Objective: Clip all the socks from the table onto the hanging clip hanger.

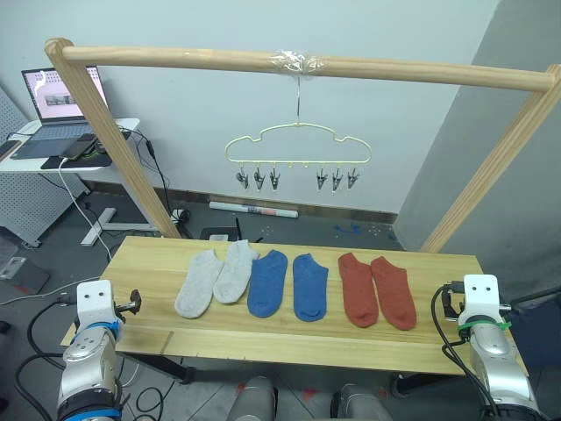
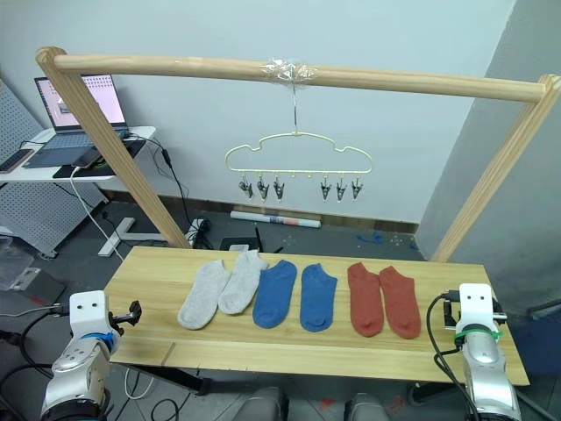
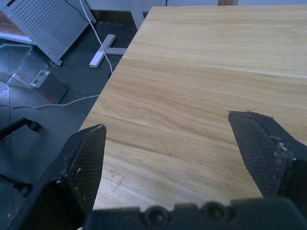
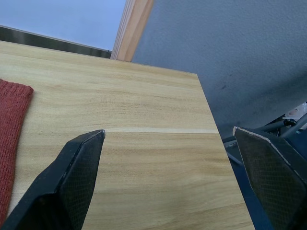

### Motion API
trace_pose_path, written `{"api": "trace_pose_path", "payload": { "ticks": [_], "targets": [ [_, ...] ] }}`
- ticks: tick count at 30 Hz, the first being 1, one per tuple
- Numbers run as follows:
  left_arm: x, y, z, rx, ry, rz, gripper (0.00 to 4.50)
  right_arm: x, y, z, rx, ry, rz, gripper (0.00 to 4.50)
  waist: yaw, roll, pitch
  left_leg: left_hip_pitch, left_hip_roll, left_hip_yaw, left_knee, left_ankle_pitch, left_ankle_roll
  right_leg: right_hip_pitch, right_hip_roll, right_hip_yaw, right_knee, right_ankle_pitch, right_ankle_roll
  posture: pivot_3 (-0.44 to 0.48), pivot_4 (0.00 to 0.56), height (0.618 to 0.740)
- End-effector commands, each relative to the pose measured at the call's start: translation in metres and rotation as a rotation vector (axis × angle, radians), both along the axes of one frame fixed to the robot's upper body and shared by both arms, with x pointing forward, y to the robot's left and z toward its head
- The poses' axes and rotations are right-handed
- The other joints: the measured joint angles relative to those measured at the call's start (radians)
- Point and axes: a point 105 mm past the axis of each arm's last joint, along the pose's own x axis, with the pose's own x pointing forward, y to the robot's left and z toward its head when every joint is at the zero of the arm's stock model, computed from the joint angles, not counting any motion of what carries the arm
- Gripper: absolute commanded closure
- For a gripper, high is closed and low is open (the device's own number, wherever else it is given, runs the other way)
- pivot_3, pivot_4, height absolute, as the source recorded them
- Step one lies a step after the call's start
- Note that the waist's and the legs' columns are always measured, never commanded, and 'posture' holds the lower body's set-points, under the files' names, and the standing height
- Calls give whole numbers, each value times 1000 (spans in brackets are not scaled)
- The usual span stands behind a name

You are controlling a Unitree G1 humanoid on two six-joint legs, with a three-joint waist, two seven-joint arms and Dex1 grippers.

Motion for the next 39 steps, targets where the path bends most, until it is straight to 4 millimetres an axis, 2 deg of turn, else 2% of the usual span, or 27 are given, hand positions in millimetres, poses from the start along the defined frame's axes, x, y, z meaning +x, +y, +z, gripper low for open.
{"api": "trace_pose_path", "payload": {
  "ticks": [1, 20, 24, 26, 29, 32, 36, 37, 39],
  "targets": [
    [4, 9, 17, 34, -54, 12, 17, 6, -4, 16, -18, -56, -12, 0, 0, 0, 0, 0, 0, 0, 0, 0, 0, 0, 0, 0, 0, 0, 0, 257, 92, 740],
    [9, 2, 36, 66, -119, -35, 17, 16, 6, 26, 19, -93, 31, 0, 0, 0, 9, 0, 0, 0, 0, 0, 0, 0, 0, 0, 0, 0, 0, 258, 107, 740],
    [12, -7, 46, 95, -143, -86, 17, 16, 7, 29, 19, -102, 36, 0, 1, 0, 17, 0, 0, 0, 0, 0, 0, 0, 0, 0, 0, 0, 0, 260, 108, 740],
    [14, -17, 53, 76, -174, -127, 17, 20, 12, 37, 27, -129, 74, 0, 1, 0, 20, -1, 0, 0, 0, 0, 0, 0, 0, 0, 0, 0, 0, 257, 114, 740],
    [15, -32, 76, 60, -261, -189, 17, 27, 27, 48, 60, -158, 185, 0, 0, 0, 27, -1, 1, 0, 0, 0, 0, -1, -1, 0, 0, 0, 0, 247, 124, 740],
    [13, -46, 101, 100, -307, -235, 17, 37, 62, 61, 103, -140, 447, 0, -3, 0, 38, -2, 1, 0, 0, 0, 0, -1, -1, 0, -1, 0, 0, 239, 146, 740],
    [25, -107, 144, 74, -441, -458, 17, 51, 119, 108, 224, -219, 799, 0, -6, -1, 71, -3, 4, 0, 0, 0, 0, -1, -2, 1, -1, 0, 0, 242, 195, 740],
    [27, -115, 148, 66, -452, -481, 17, 51, 126, 114, 234, -227, 841, 0, -5, 0, 82, -4, 5, 0, 1, 0, 0, -1, -2, 0, -1, 0, 0, 242, 195, 740],
    [33, -128, 156, 68, -477, -520, 404, 53, 138, 126, 245, -241, 905, 0, -4, 0, 86, -7, 8, 1, 3, 1, 0, -2, 0, -1, -1, 0, 0, 240, 212, 740]
  ]
}}
